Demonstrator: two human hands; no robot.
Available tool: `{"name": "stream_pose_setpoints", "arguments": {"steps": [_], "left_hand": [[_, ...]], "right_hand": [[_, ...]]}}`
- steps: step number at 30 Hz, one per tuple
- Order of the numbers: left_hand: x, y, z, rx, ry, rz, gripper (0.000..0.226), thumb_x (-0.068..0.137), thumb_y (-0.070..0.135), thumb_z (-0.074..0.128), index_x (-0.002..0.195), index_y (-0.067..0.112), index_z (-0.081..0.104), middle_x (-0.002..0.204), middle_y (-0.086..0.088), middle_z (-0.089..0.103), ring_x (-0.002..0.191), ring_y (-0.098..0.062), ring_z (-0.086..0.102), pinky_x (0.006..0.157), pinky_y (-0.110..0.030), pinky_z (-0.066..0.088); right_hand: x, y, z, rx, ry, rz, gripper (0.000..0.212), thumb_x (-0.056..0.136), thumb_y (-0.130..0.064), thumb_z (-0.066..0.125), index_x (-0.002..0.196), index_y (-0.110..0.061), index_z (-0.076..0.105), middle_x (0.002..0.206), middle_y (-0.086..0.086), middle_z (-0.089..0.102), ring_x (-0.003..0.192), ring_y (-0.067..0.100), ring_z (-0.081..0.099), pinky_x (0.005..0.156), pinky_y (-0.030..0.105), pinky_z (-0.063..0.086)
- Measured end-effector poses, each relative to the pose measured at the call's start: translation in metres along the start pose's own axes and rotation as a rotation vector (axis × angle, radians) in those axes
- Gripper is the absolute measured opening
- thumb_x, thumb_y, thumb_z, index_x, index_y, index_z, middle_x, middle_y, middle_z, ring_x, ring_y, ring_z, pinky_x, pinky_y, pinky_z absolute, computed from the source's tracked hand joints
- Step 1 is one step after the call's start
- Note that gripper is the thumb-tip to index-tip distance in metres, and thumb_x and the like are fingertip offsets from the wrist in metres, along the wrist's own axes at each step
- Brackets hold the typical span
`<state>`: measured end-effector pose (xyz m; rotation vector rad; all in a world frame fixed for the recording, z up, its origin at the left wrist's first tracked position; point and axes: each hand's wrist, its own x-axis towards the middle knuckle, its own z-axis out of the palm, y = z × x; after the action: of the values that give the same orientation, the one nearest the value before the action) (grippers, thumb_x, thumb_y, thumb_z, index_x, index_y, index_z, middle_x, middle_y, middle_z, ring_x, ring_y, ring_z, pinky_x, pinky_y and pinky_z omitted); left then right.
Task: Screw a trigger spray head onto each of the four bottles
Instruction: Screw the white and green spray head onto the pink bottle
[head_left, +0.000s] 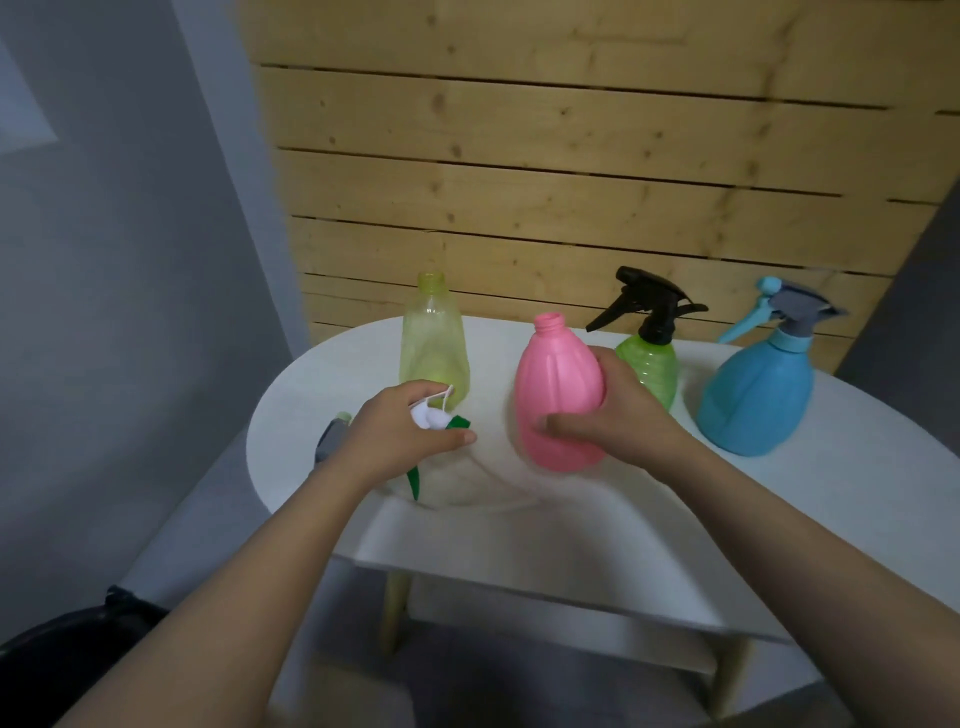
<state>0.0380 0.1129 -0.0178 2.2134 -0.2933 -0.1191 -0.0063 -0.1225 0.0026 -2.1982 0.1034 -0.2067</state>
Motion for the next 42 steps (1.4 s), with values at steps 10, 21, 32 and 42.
{"name": "stream_pose_setpoints", "arguments": {"steps": [10,21,32,42], "left_hand": [[-0.008,0.012,0.005,-0.265,0.053,0.002,0.06,0.065,0.041,0.079,0.121,0.03,0.06,0.114,0.011,0.061,0.102,-0.006,0.058,0.071,-0.017,0.041],[-0.014,0.031,0.017,-0.446,0.135,0.02,0.055,0.071,0.045,0.073,0.123,0.03,0.058,0.119,0.004,0.063,0.109,-0.017,0.057,0.088,-0.033,0.045],[-0.015,0.04,0.029,-0.409,0.172,0.074,0.048,0.065,0.043,0.078,0.109,0.042,0.058,0.109,0.01,0.063,0.101,-0.01,0.058,0.075,-0.022,0.043],[-0.027,0.063,0.04,-0.227,0.076,0.173,0.059,0.055,0.043,0.084,0.107,0.032,0.06,0.104,0.014,0.063,0.088,-0.006,0.06,0.065,-0.019,0.047]], "right_hand": [[-0.058,0.015,-0.09,-0.074,-0.208,0.029,0.083,0.056,-0.043,0.081,0.127,-0.046,0.037,0.111,-0.017,0.052,0.098,0.01,0.056,0.068,0.024,0.051],[-0.081,0.047,-0.124,-0.113,-0.278,-0.01,0.084,0.06,-0.025,0.086,0.123,-0.05,0.036,0.118,-0.018,0.047,0.105,0.01,0.053,0.07,0.019,0.051],[-0.081,0.048,-0.123,-0.182,-0.241,-0.098,0.081,0.057,-0.022,0.086,0.112,-0.056,0.038,0.114,-0.025,0.046,0.104,0.0,0.05,0.065,0.009,0.048],[-0.079,0.038,-0.109,-0.302,-0.375,-0.134,0.086,0.059,-0.031,0.08,0.13,-0.052,0.037,0.124,-0.016,0.05,0.108,0.009,0.052,0.082,0.021,0.051]]}}
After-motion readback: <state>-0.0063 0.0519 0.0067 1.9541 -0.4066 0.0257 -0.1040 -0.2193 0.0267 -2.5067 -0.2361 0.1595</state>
